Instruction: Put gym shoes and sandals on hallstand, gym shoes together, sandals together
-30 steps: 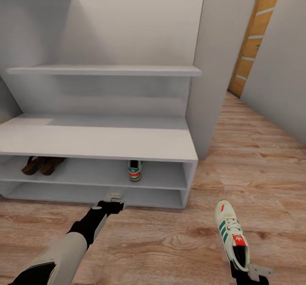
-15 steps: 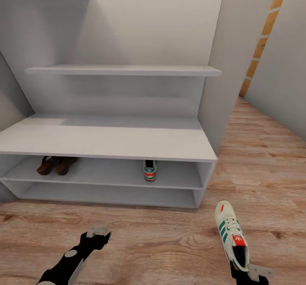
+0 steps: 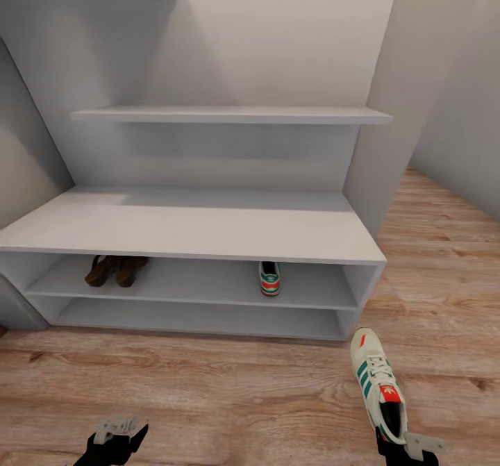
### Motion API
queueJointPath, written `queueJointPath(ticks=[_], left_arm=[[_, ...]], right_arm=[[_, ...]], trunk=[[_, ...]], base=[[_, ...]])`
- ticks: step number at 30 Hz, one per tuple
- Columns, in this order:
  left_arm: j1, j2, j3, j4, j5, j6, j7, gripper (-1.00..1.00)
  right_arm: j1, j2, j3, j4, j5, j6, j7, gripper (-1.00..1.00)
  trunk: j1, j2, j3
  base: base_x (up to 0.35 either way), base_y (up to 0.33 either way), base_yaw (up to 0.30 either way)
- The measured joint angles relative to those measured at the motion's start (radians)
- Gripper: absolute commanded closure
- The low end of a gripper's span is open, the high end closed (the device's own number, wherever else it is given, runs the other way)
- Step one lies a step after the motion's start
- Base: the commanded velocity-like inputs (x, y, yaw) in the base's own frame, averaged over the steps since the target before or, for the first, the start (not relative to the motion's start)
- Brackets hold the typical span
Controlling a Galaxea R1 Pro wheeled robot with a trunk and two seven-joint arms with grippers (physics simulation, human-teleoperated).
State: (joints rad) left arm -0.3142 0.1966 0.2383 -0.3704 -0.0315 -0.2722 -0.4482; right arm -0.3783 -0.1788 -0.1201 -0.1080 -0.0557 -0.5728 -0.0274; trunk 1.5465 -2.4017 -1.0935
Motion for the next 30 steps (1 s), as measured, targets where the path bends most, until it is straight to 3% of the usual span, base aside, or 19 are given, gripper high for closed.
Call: queueJointPath(ticks=[30], left_arm=[[0.024,0.005,-0.003,0.001,-0.003,-0.011,-0.020,-1.00]], right_arm=[[0.000,0.012,0.000,0.004,-0.001,0.001,0.001,1.00]], trunk=[[0.000,0.000,0.000]], base=[[0.000,0.307,0.000]])
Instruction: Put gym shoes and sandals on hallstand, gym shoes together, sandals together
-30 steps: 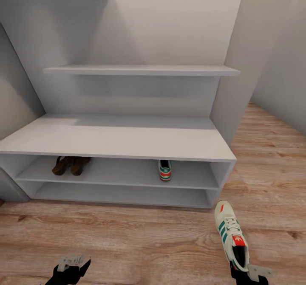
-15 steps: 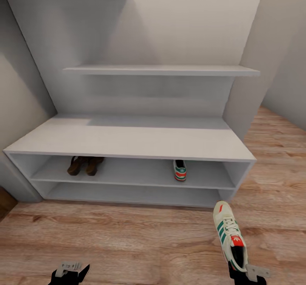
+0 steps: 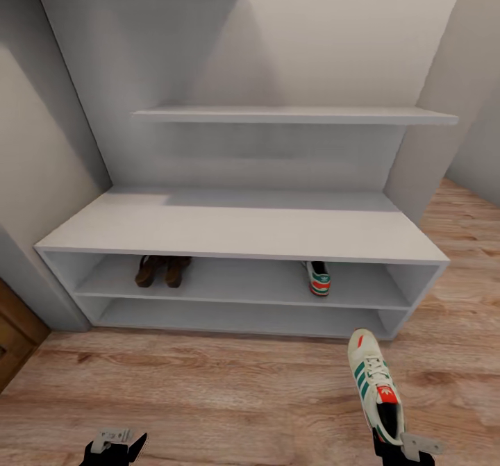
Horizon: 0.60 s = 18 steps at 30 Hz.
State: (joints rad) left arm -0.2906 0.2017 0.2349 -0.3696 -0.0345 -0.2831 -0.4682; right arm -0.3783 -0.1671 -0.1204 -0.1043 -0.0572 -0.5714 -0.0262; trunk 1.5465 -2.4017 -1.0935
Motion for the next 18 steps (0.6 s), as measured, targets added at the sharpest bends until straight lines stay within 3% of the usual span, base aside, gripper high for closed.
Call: queueJointPath(ticks=[11,18], left_arm=[[0.000,0.000,0.000,0.000,-0.001,0.000,0.000,-1.00],[0.000,0.000,0.000,0.000,-0.002,0.000,0.000,-1.00]], right_arm=[[0.000,0.002,0.000,0.001,0.000,0.000,0.000,1.00],[0.000,0.002,0.000,0.001,0.000,0.000,0.000,1.00]], trunk=[[0.000,0.000,0.000],[0.000,0.000,0.000]], base=[[-0.010,0.306,0.000],[-0.143,0.294,-0.005]])
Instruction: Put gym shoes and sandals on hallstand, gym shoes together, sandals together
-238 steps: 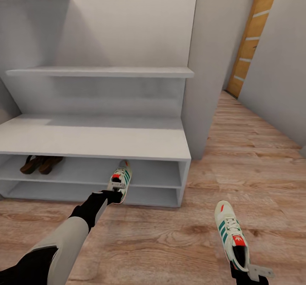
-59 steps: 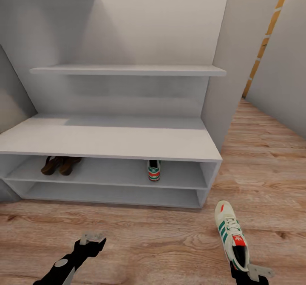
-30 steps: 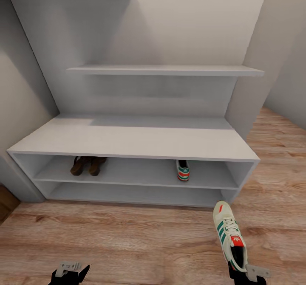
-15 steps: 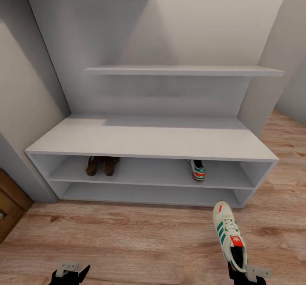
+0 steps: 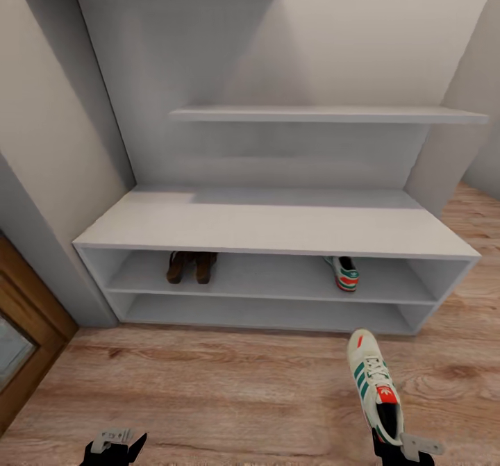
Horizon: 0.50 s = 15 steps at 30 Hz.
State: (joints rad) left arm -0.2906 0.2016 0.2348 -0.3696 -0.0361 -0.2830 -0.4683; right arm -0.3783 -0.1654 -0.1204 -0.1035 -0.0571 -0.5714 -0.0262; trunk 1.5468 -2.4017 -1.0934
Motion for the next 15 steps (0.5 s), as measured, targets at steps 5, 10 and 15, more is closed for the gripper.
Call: queueJointPath(ticks=[5,10,15], left_arm=[[0.000,0.000,-0.001,0.000,0.000,0.000,0.000,-1.00],[0.000,0.000,-0.002,0.000,0.000,0.000,0.000,-1.00],[0.000,-0.001,-0.002,0.001,0.001,-0.001,0.001,-1.00]], right_arm=[[0.000,0.000,-0.001,0.000,0.000,0.000,0.001,1.00],[0.000,0.000,-0.001,-0.002,0.000,0.000,0.000,1.00],[0.000,0.000,-0.001,-0.002,0.000,-0.001,0.000,1.00]], trunk=[[0.000,0.000,0.002],[0.000,0.000,0.003],[0.000,0.000,0.003]], base=[[-0.210,0.260,-0.117],[-0.099,0.090,-0.019],[-0.009,0.008,-0.002]])
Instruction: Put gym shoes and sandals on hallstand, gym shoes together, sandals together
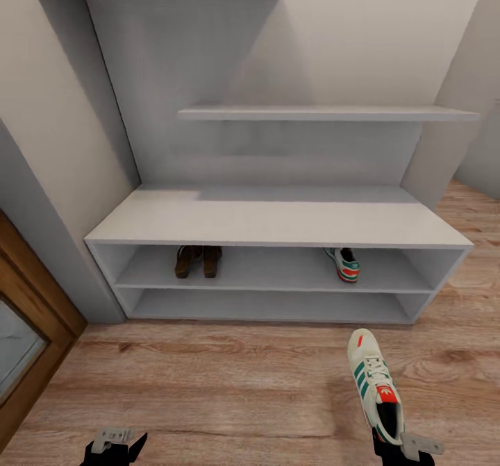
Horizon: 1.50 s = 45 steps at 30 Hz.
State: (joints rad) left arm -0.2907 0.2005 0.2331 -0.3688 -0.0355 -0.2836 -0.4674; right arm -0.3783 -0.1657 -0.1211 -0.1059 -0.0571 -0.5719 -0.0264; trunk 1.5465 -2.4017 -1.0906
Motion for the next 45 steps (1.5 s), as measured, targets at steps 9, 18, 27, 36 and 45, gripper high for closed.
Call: queueJointPath(ticks=[9,18,27,36,45], left_arm=[[0.000,-0.011,-0.001,0.001,0.003,-0.010,0.001,-1.00],[0.000,-0.013,-0.004,0.016,0.000,-0.024,0.001,-1.00],[0.000,-0.013,-0.006,0.028,-0.001,-0.041,0.001,-1.00],[0.000,-0.014,-0.007,0.036,-0.003,-0.044,0.000,-1.00],[0.000,-0.014,-0.010,0.037,-0.003,-0.044,-0.001,-1.00]], right_arm=[[0.000,0.002,0.007,0.000,0.005,0.002,0.008,1.00],[-0.001,0.067,0.030,-0.076,0.010,0.092,0.003,1.00],[-0.003,0.104,0.029,-0.376,0.006,0.536,0.000,1.00],[-0.032,0.181,0.031,-0.609,0.006,0.800,-0.128,1.00],[-0.196,0.260,0.100,-0.648,0.006,0.911,-0.280,1.00]], trunk=[[0.000,0.000,0.000],[0.000,0.000,0.000],[0.000,0.000,0.000],[0.000,0.000,0.000],[0.000,0.000,0.000]], base=[[0.000,0.000,0.000],[0.000,0.000,0.000],[0.000,0.000,0.000],[0.000,0.000,0.000],[0.000,0.000,0.000]])
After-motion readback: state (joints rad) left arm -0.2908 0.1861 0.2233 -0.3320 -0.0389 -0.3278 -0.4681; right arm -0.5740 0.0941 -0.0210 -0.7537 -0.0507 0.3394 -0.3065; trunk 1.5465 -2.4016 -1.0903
